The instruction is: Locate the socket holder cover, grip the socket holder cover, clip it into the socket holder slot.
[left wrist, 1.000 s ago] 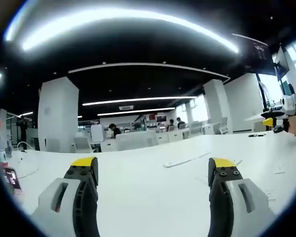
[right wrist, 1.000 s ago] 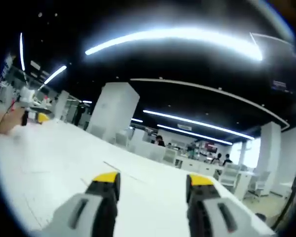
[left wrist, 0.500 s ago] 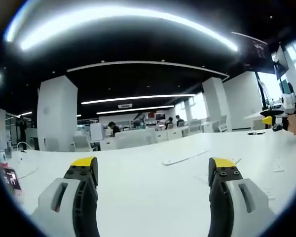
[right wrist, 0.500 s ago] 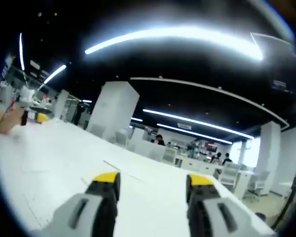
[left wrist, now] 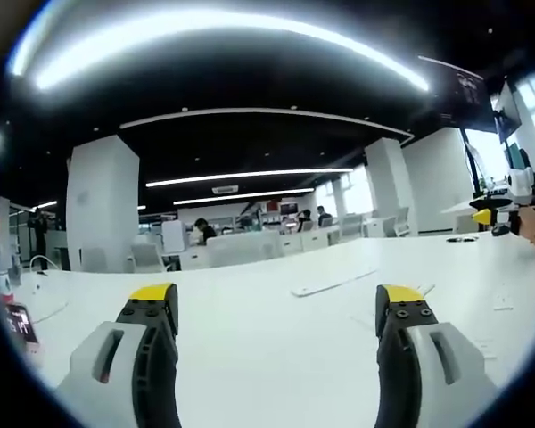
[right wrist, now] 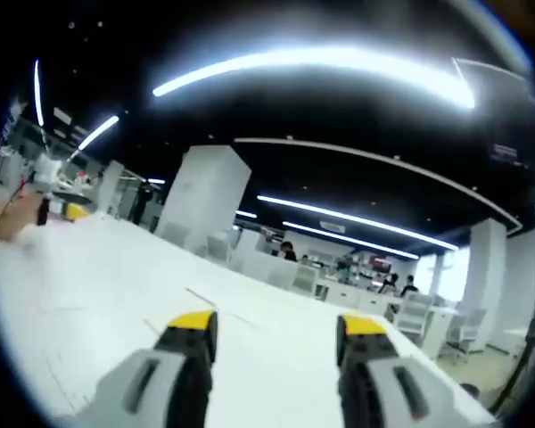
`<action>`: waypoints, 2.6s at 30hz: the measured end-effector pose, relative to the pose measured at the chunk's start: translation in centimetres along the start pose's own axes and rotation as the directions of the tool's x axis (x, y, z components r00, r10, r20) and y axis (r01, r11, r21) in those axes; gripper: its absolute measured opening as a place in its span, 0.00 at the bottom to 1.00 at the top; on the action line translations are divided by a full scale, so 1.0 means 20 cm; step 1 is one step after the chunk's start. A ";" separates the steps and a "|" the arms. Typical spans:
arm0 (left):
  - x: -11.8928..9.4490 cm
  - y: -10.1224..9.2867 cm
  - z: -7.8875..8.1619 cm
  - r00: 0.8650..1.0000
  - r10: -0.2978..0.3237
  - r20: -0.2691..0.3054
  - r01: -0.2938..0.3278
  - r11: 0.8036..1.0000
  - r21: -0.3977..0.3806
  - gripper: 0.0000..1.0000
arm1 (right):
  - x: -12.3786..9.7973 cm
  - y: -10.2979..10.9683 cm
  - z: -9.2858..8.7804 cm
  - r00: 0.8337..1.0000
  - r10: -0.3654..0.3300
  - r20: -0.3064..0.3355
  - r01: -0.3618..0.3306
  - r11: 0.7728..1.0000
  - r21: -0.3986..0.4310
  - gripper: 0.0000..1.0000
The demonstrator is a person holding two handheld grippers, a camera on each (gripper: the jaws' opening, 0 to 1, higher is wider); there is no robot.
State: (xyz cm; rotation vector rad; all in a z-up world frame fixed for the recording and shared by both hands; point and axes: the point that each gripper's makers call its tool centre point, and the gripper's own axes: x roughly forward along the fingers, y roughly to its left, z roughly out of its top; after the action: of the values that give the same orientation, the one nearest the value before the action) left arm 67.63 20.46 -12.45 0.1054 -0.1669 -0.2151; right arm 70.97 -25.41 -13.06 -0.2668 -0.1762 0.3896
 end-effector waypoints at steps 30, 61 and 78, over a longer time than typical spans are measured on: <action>-0.01 0.01 0.01 1.000 0.002 0.000 -0.002 1.000 0.010 0.89 | 0.00 -0.01 -0.01 1.000 -0.010 -0.009 0.010 1.000 0.006 0.55; 0.00 0.04 -0.01 0.999 0.002 -0.032 -0.002 1.000 0.001 0.89 | 0.03 -0.07 0.03 0.999 0.012 -0.034 -0.010 0.998 0.061 0.56; 0.00 0.03 -0.04 0.999 0.000 -0.048 0.001 1.000 0.011 0.88 | 0.11 0.07 0.10 0.983 0.148 -0.104 -0.153 0.988 -0.037 0.56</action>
State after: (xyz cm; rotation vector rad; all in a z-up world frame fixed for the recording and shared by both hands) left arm 67.90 21.15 -13.15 0.1219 -0.1202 -0.2119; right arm 72.14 -22.82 -11.31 -0.3448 -0.0656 0.5213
